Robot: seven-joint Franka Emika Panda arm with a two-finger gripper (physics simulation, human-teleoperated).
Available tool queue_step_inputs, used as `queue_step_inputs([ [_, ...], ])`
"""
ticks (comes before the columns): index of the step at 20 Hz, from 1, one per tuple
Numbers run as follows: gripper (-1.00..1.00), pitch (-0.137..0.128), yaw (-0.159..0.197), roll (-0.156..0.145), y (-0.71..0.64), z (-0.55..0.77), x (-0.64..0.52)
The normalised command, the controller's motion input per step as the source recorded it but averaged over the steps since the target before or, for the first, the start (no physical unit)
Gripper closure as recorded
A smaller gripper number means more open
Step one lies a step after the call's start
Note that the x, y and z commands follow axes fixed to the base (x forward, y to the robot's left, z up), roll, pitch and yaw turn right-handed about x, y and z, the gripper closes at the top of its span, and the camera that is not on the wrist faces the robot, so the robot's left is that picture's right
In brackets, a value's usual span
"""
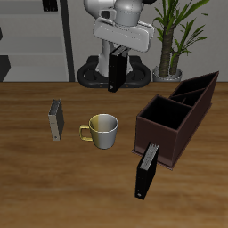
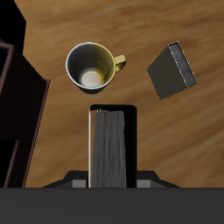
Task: Place the right black book into the left desk caddy's front compartment
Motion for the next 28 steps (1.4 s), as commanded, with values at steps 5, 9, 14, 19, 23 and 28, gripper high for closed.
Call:
queue_step_inputs([
  [5,1.0,-0.013,-0.051,-0.073,0.04,-0.12,-0.06],
  [9,1.0,0.04,-0.066,0.014,0.2,-0.2,-0.01],
  [14,1.0,0.036,-0.034,0.013,0.18,-0.21,-0.03],
  [19,1.0,0.014,-0.008,0.02,0.23,-0.1,-0.1],
  [23,1.0,-0.019,0.0,0.028,0.24,-0.01,-0.13],
  [28,1.0,-0.004,-0.036,0.015,0.18,0.04,-0.04],
])
